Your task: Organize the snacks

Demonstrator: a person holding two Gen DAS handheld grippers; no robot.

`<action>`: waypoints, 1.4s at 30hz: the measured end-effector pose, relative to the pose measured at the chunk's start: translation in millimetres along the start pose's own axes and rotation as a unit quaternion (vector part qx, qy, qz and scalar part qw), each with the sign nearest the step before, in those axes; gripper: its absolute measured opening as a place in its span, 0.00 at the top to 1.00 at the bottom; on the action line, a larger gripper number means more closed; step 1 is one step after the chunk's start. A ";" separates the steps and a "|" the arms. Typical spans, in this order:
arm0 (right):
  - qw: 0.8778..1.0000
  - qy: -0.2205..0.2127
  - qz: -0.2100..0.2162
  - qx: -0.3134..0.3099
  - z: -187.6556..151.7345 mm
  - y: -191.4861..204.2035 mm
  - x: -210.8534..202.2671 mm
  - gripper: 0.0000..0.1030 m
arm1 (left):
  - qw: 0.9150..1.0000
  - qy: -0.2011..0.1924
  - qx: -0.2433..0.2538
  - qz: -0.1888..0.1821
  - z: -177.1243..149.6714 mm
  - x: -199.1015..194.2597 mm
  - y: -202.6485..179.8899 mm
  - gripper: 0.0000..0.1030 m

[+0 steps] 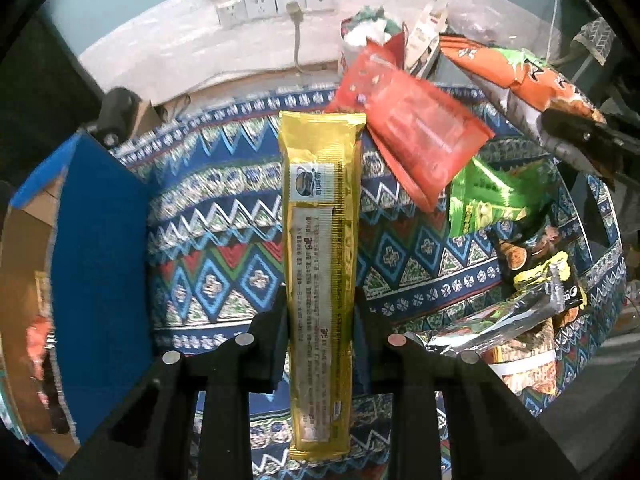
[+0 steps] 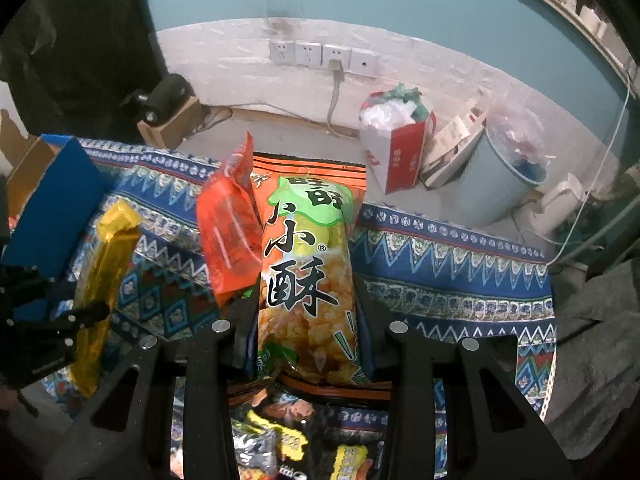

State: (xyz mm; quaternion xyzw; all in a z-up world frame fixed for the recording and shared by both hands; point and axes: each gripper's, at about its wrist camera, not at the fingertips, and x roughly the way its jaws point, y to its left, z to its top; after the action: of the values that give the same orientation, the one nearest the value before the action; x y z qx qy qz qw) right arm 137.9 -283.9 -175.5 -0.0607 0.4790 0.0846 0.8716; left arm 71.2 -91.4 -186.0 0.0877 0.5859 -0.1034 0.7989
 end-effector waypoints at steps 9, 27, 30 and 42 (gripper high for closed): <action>0.999 -0.034 0.008 -0.006 1.7 16.9 -30.0 0.65 | 0.999 -0.047 0.017 0.017 13.8 -26.5 15.4 0.73; 0.994 -0.093 0.051 -0.037 8.7 72.2 -82.1 0.65 | 0.991 -0.128 0.019 0.042 12.0 -92.4 44.2 0.73; 0.993 -0.097 0.056 -0.040 10.5 80.1 -85.4 0.65 | 0.990 -0.137 0.013 0.042 10.1 -102.6 53.0 0.73; 0.989 -0.110 0.080 -0.058 28.4 117.5 -94.1 0.65 | 0.980 -0.185 -0.018 0.065 2.1 -144.9 99.8 0.73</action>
State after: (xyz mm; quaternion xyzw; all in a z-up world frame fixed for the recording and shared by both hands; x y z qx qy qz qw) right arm 87.6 -172.0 -83.7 -0.0632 0.3778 0.1880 0.9044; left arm 57.5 13.2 -45.2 0.0907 0.4229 -0.0557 0.8999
